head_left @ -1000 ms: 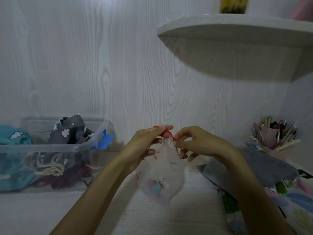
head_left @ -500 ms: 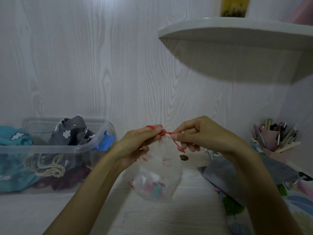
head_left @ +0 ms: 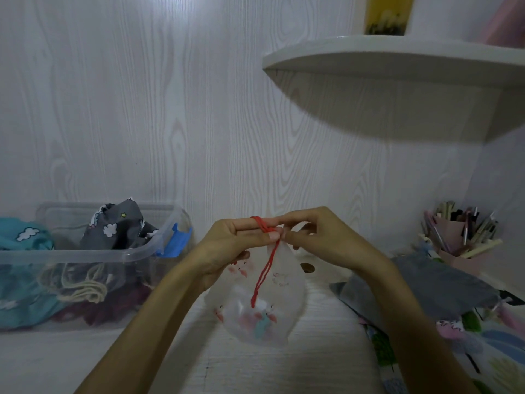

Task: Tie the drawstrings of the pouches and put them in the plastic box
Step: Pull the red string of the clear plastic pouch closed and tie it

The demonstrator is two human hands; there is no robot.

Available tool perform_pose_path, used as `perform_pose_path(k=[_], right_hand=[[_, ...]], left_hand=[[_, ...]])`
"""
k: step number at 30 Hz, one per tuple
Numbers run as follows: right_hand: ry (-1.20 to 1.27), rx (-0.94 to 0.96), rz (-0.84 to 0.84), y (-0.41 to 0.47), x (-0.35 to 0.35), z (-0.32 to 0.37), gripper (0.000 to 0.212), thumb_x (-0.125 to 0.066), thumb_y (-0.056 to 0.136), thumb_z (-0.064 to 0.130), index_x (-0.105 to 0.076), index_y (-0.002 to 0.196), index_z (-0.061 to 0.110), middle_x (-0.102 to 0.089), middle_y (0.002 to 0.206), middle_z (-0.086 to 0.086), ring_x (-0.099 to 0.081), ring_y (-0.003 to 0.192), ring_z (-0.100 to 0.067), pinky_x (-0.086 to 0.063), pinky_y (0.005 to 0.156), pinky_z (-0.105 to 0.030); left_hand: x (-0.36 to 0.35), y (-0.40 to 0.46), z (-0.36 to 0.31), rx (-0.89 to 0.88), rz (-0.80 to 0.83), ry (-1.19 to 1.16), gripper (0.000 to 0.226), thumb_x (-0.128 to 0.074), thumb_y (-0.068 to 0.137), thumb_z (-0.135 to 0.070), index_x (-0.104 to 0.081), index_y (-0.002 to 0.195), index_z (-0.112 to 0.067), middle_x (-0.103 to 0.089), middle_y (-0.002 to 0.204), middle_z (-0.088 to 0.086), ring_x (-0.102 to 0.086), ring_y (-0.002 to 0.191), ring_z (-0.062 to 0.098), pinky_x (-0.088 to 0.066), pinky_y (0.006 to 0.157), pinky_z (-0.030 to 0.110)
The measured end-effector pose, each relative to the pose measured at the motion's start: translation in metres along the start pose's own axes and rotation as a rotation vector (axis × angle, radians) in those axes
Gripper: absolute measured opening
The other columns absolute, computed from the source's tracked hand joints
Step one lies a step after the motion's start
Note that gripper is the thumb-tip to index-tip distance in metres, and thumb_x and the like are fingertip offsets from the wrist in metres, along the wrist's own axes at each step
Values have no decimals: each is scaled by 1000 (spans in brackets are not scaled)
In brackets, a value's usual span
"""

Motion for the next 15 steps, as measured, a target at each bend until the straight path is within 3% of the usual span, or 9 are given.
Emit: perform_pose_path(k=[3,8,11,15], right_hand=[[25,32,-58,0,0,-1,23,-66,86,17,-72,107,23,-69,96,7,-65,73,-11,-57,78,-30],[10,5,-66,-1,-1,-1,15,-66,86,19,-73,95,28,-70,90,6,-67,69,-11,-58,70,-51],[-15,3,-45,-1,0,0,12,-65,86,20,-72,91,29,-71,89,4,-68,74,-23,-57,72,-53],[-28,-12,-6,0,-1,2,12,-64,87,23,-68,84,35,-72,86,-3,-64,80,-42,-54,73,-59]], left_hand=[[2,-1,-2,-38,25,-1,18,-72,74,-19,-76,88,-30,-75,92,-4,-67,84,6,-43,71,21],[4,-3,-7,-150,27,84,22,-72,75,-7,-74,92,-21,-76,83,-5,-71,78,2,-49,61,9],[8,-2,-9,-237,-25,162,22,-76,72,-4,-75,90,-15,-76,84,1,-73,83,12,-56,76,20],[8,-1,-8,-290,-95,236,20,-78,70,-4,-76,86,-15,-76,80,2,-73,79,13,-58,79,26]])
Point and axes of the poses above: each hand's wrist, its own y-axis towards the middle knuckle, its own x-axis out of the back of the hand, z = x × y, the point moved 1 cm from there along y, towards the middle knuckle
